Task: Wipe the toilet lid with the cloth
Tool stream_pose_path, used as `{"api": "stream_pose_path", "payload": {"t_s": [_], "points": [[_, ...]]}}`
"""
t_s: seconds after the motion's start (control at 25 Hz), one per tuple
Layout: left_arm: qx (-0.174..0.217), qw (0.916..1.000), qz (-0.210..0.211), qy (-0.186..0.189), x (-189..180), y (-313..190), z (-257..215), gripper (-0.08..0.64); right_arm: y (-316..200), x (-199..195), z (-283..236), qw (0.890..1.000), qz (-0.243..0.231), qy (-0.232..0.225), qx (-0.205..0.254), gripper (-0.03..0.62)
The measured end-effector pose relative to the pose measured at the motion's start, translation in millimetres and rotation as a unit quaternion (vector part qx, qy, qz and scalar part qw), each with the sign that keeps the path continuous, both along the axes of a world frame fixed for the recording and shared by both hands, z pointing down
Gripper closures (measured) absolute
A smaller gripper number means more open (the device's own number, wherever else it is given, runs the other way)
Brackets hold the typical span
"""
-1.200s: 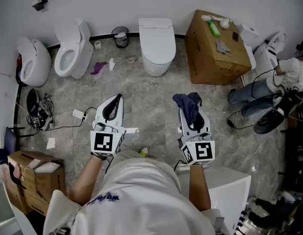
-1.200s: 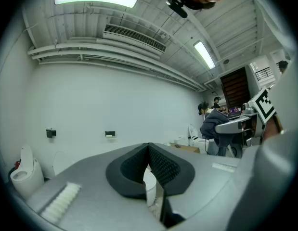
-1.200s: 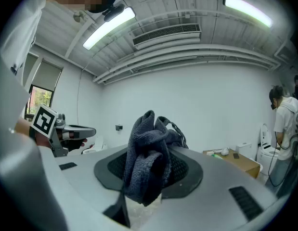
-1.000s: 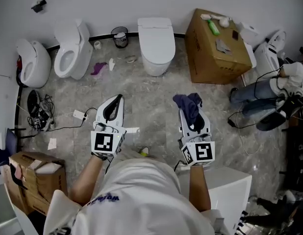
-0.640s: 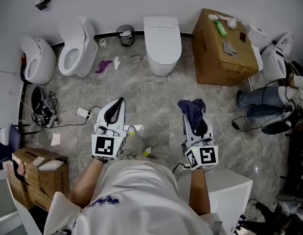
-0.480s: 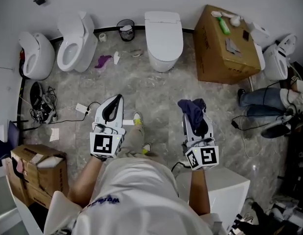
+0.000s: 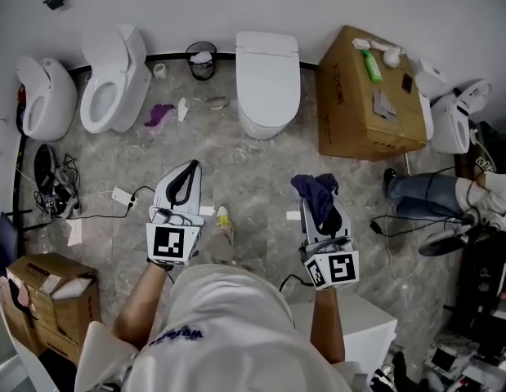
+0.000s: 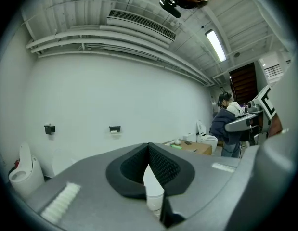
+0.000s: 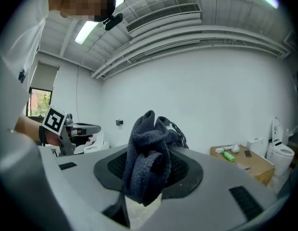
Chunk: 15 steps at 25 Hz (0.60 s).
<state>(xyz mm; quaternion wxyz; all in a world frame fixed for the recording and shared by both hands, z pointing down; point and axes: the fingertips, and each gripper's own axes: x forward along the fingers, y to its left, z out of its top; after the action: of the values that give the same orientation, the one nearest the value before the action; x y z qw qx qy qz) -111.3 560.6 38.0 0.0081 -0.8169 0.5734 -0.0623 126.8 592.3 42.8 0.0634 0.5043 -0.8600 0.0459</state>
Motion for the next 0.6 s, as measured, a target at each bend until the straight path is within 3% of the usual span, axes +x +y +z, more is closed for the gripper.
{"api": "stream_pose_path", "payload": {"t_s": [0.2,0.6], "points": [[-0.012,0.9999,0.007,0.005,-14.9,-60.7,8.4,0.558,-58.1,-5.4,4.1,0.999,0.014,0.040,-0.016,0.439],[-0.018,0.9992,0.021,0.028,-30.2,-148.6,18.6,0.558,-147.3,-21.9,8.5,0.998,0.022,0.043,-0.040,0.440]]}}
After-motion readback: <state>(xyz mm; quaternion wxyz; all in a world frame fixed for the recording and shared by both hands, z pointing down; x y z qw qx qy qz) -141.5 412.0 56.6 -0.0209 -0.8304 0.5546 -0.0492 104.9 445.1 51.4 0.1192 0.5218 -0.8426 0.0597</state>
